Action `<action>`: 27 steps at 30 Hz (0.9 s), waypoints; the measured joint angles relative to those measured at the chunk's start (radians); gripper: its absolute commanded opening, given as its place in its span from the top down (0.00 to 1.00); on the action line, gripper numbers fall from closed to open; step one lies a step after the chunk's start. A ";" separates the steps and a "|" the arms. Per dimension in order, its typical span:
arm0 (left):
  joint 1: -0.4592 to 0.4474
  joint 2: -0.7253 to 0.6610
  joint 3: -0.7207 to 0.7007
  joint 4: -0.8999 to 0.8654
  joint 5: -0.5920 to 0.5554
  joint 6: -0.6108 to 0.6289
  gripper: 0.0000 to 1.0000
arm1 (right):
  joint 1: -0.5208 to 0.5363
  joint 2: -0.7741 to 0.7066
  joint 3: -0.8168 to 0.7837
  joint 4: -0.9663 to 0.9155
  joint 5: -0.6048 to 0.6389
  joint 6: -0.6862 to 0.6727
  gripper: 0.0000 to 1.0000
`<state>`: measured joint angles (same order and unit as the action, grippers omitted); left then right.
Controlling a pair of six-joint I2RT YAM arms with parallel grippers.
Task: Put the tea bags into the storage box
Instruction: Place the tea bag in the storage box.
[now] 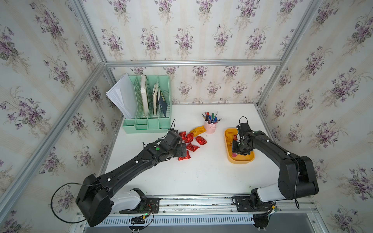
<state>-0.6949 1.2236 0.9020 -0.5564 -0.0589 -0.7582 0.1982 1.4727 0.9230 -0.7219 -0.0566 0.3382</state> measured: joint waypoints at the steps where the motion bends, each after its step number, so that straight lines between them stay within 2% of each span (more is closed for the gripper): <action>1: 0.000 -0.012 -0.008 -0.003 -0.006 -0.008 0.01 | 0.000 0.000 -0.003 0.007 -0.013 -0.002 0.55; 5: 0.000 -0.056 -0.024 -0.017 -0.037 -0.027 0.01 | 0.003 -0.011 -0.005 0.037 -0.067 -0.003 0.42; 9: 0.000 -0.097 -0.026 -0.043 -0.069 -0.033 0.01 | 0.016 -0.035 0.002 0.051 -0.108 0.011 0.36; 12: 0.000 -0.124 -0.029 -0.062 -0.090 -0.033 0.01 | 0.065 -0.056 0.032 0.051 -0.106 0.040 0.34; 20: 0.000 -0.166 -0.047 -0.109 -0.110 -0.011 0.01 | 0.281 -0.011 0.173 0.026 0.032 0.143 0.31; 27: 0.000 -0.186 -0.043 -0.121 -0.114 0.034 0.01 | 0.293 0.013 0.142 -0.006 0.174 0.243 0.29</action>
<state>-0.6945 1.0378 0.8585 -0.6769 -0.1734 -0.7238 0.4911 1.4857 1.0645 -0.7277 0.1173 0.5812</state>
